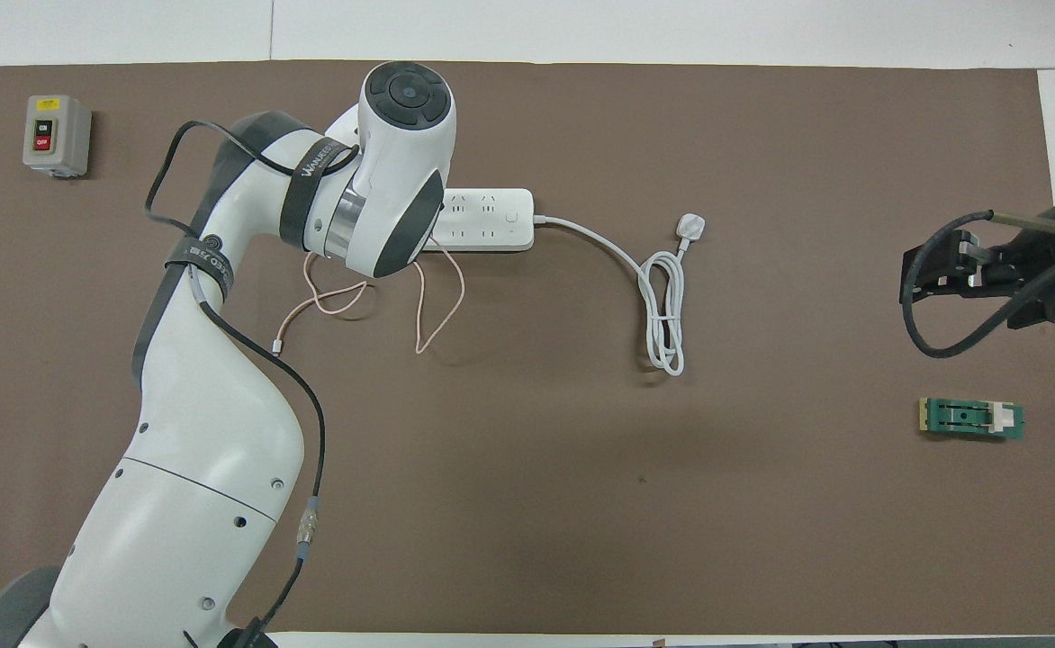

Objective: Plug charger into power strip
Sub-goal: 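Lower and press the charger into a strip socket with the left gripper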

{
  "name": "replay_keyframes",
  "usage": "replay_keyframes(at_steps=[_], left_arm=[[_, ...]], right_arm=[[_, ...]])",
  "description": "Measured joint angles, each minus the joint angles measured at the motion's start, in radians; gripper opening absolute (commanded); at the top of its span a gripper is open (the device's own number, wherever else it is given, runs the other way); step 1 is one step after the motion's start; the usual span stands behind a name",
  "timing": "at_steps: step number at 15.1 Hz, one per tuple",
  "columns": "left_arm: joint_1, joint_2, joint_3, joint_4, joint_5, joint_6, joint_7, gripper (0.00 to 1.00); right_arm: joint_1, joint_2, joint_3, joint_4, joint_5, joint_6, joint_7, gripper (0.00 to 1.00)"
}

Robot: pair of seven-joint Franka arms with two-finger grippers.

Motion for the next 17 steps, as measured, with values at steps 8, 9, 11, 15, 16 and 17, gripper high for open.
replay_keyframes(at_steps=[8, 9, 11, 15, 16, 17], left_arm=[[-0.001, -0.009, 0.0, -0.021, 0.0, 0.02, 0.01, 0.0], [-0.001, -0.01, 0.0, -0.023, 0.0, 0.022, 0.011, 0.0], [-0.001, -0.011, 0.0, -0.025, 0.0, 0.024, 0.012, 0.0], [-0.005, -0.012, 0.002, -0.038, 0.005, 0.039, 0.015, 0.0], [-0.008, -0.014, 0.005, -0.042, 0.008, 0.042, 0.015, 0.0], [-0.011, -0.014, 0.006, -0.044, 0.013, 0.044, 0.015, 0.0]], right_arm=[[0.0, 0.0, 0.0, 0.0, 0.0, 0.0, 0.0, 1.0], [0.0, 0.0, 0.0, 0.0, 0.0, 0.0, 0.0, 1.0], [0.0, 0.0, 0.0, 0.0, 0.0, 0.0, 0.0, 1.0], [0.0, 0.0, 0.0, 0.0, 0.0, 0.0, 0.0, 1.0], [0.0, 0.0, 0.0, 0.0, 0.0, 0.0, 0.0, 1.0], [0.0, 0.0, 0.0, 0.0, 0.0, 0.0, 0.0, 1.0]])
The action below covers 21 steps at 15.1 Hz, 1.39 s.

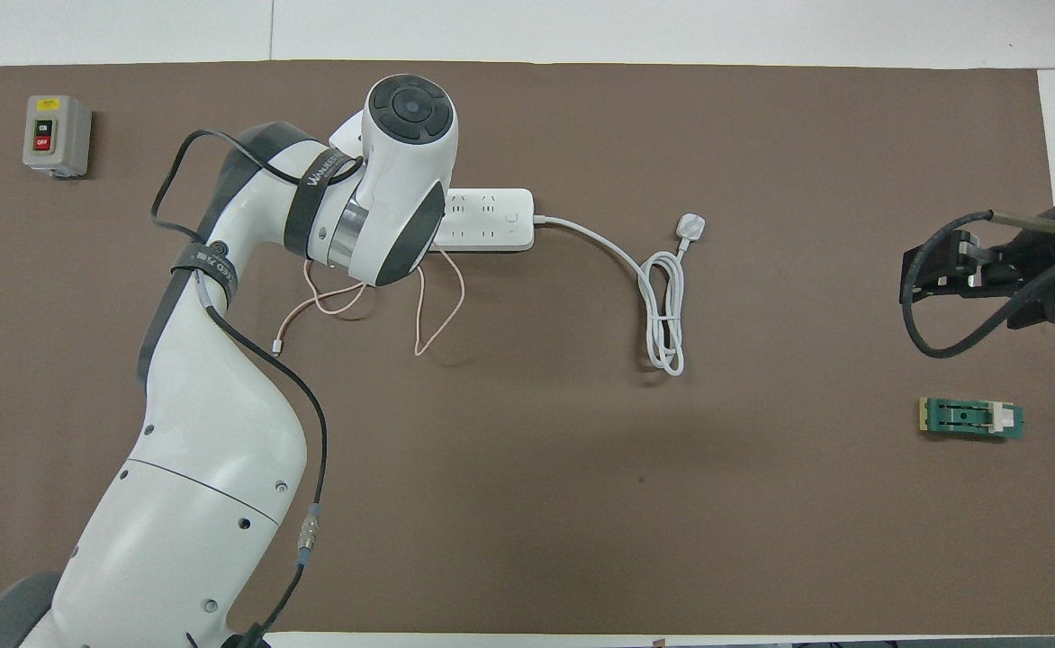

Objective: Plug charger into power strip
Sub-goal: 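Lower and press the charger into a strip socket with the left gripper, then open the left gripper and lift it off the plugged charger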

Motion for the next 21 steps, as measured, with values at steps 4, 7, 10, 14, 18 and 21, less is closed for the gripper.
replay_keyframes(at_steps=[4, 7, 10, 14, 18, 21], left_arm=[[-0.005, 0.0, 0.001, -0.002, 0.01, 0.001, 0.001, 0.0], [-0.005, -0.004, 0.001, -0.006, 0.009, 0.005, 0.041, 0.75], [-0.001, -0.013, 0.0, -0.011, -0.018, 0.024, 0.084, 1.0], [0.034, -0.087, 0.002, -0.011, -0.035, 0.021, 0.107, 1.0], [0.072, -0.188, 0.002, -0.017, -0.043, -0.008, 0.147, 1.0], [0.093, -0.244, 0.002, -0.027, -0.066, -0.061, 0.266, 1.0]], right_arm=[[0.0, 0.0, 0.0, 0.0, 0.0, 0.0, 0.0, 1.0], [0.0, 0.0, 0.0, 0.0, 0.0, 0.0, 0.0, 1.0], [0.0, 0.0, 0.0, 0.0, 0.0, 0.0, 0.0, 1.0], [0.0, 0.0, 0.0, 0.0, 0.0, 0.0, 0.0, 1.0], [0.0, 0.0, 0.0, 0.0, 0.0, 0.0, 0.0, 1.0], [0.0, 0.0, 0.0, 0.0, 0.0, 0.0, 0.0, 1.0]])
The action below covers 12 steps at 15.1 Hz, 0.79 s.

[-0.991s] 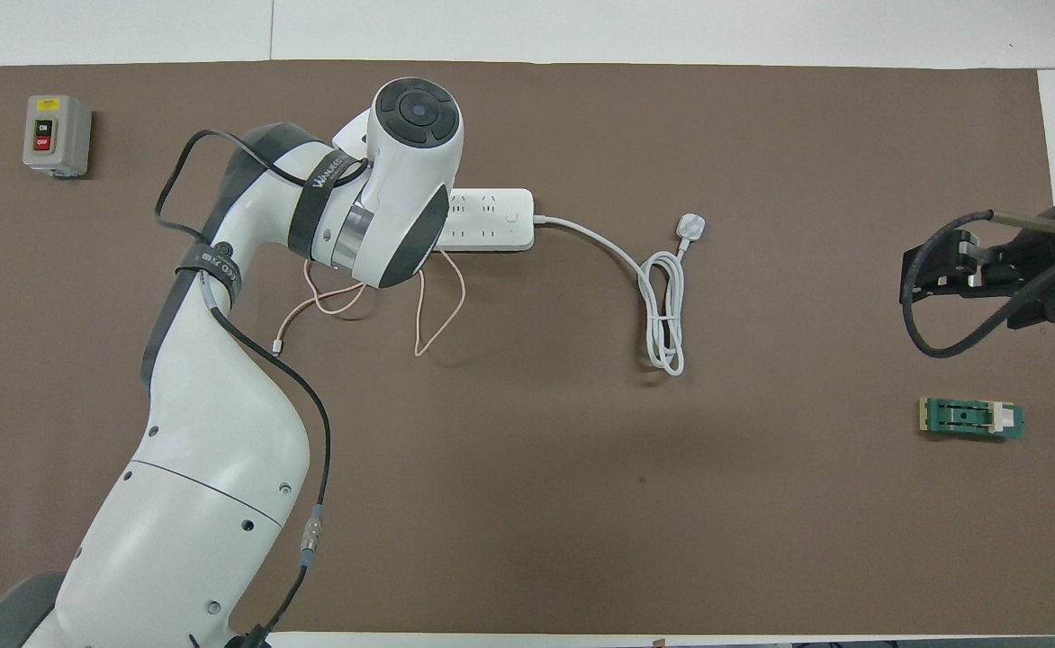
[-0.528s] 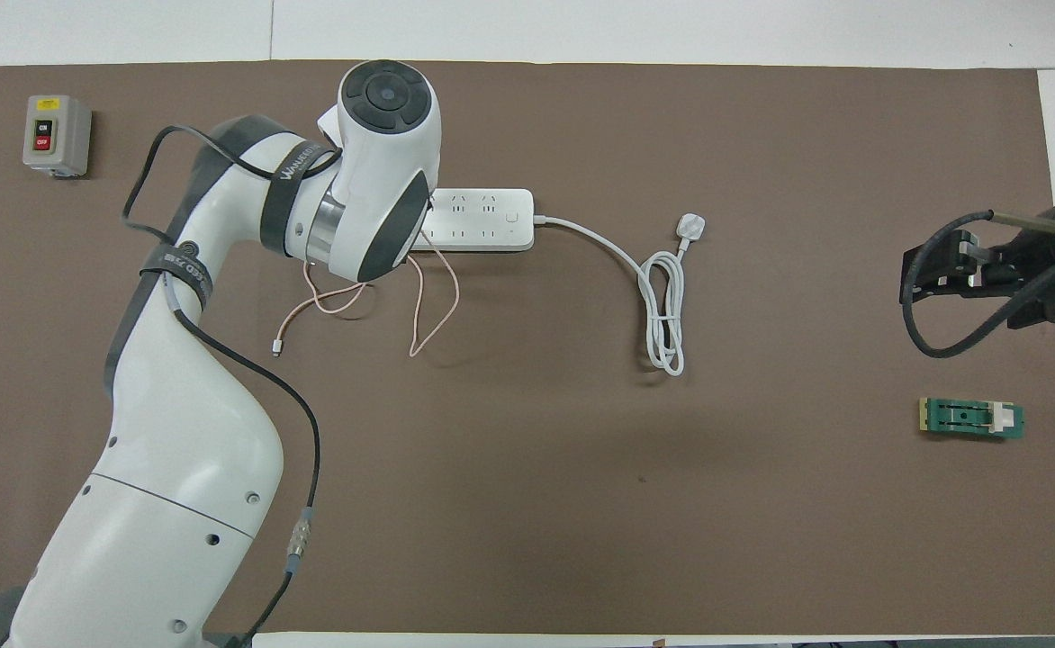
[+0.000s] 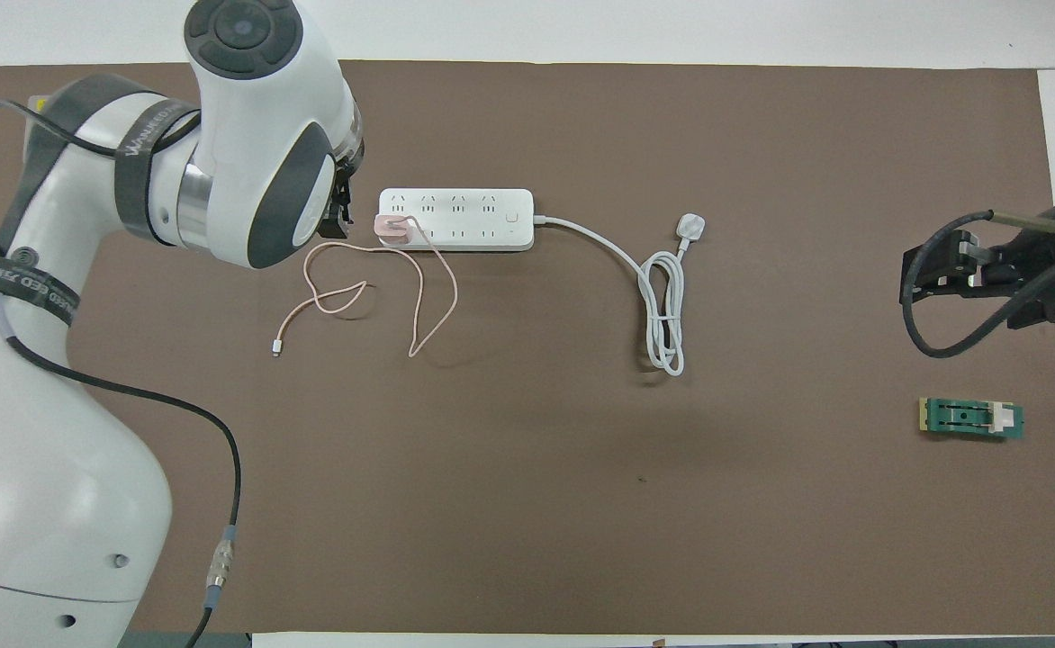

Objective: Plug charger into power strip
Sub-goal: 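Open the left gripper and lift it off the plugged charger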

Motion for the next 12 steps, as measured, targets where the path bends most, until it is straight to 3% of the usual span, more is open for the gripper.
replay_keyframes(at_steps=[9, 12], left_arm=[[0.099, -0.135, 0.002, -0.018, -0.042, -0.168, 0.596, 1.0], [0.144, -0.206, 0.004, -0.07, -0.042, -0.194, 0.816, 1.0]], right_arm=[[0.0, 0.0, 0.0, 0.0, 0.0, 0.0, 0.0, 1.0], [0.0, 0.0, 0.0, 0.0, 0.0, 0.0, 0.0, 1.0]])
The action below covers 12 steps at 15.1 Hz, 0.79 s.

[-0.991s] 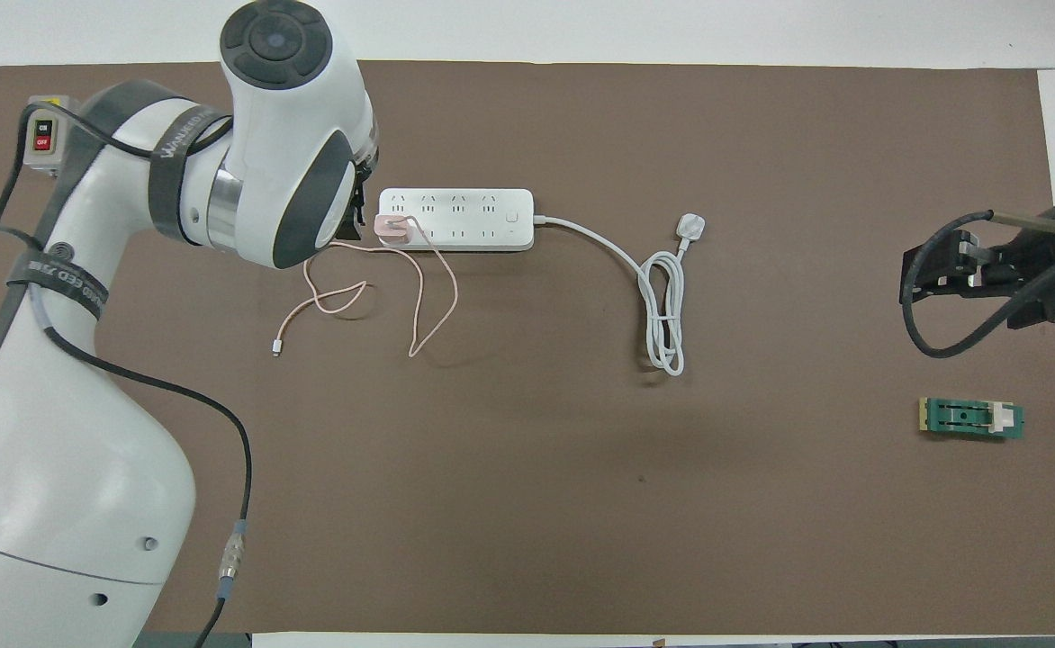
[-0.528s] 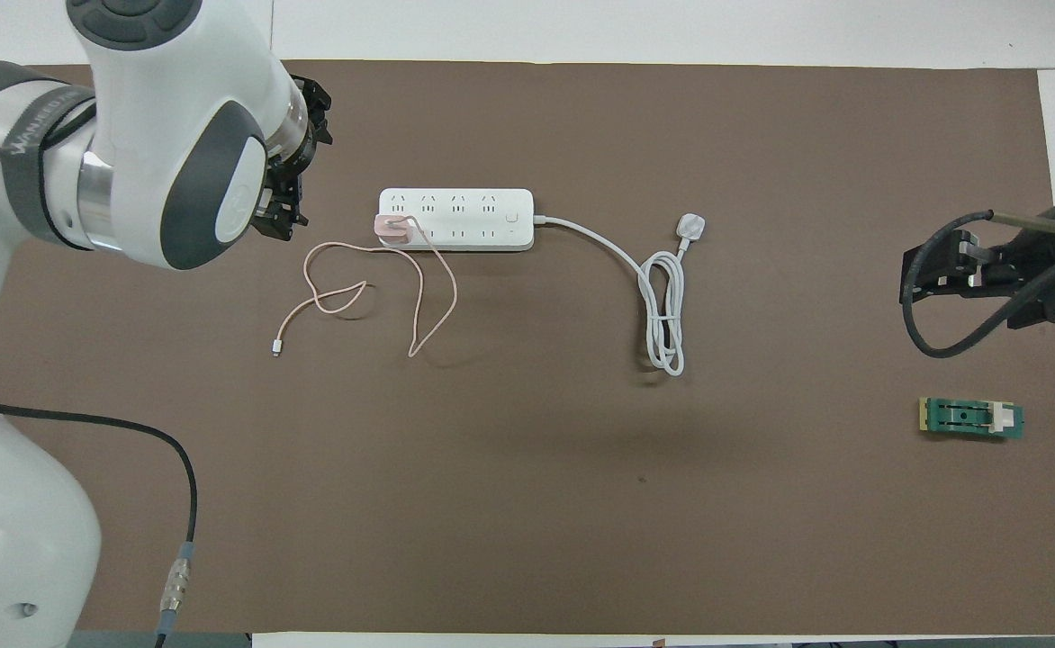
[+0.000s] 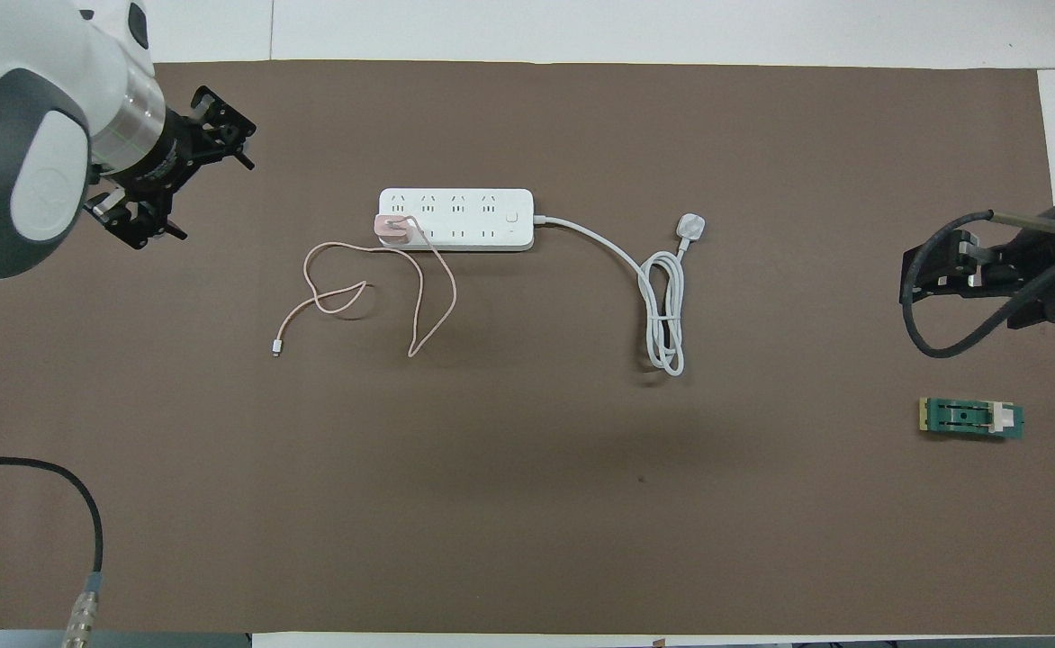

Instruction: Plug charger into power strip

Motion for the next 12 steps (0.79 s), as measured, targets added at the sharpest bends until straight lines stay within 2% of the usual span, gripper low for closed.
replay_keyframes(at_steps=[4, 6, 10, 12], left_arm=[[0.06, -0.133, 0.004, -0.128, 0.0, -0.02, 0.317, 1.0], [0.108, -0.237, 0.007, -0.219, 0.008, -0.051, 0.497, 1.0], [0.153, -0.367, 0.009, -0.348, 0.027, -0.066, 0.66, 1.0], [0.156, -0.398, 0.007, -0.373, 0.027, -0.059, 0.676, 1.0]], right_arm=[[0.0, 0.0, 0.0, 0.0, 0.0, 0.0, 0.0, 1.0], [0.0, 0.0, 0.0, 0.0, 0.0, 0.0, 0.0, 1.0], [0.0, 0.0, 0.0, 0.0, 0.0, 0.0, 0.0, 1.0], [0.0, 0.0, 0.0, 0.0, 0.0, 0.0, 0.0, 1.0]])
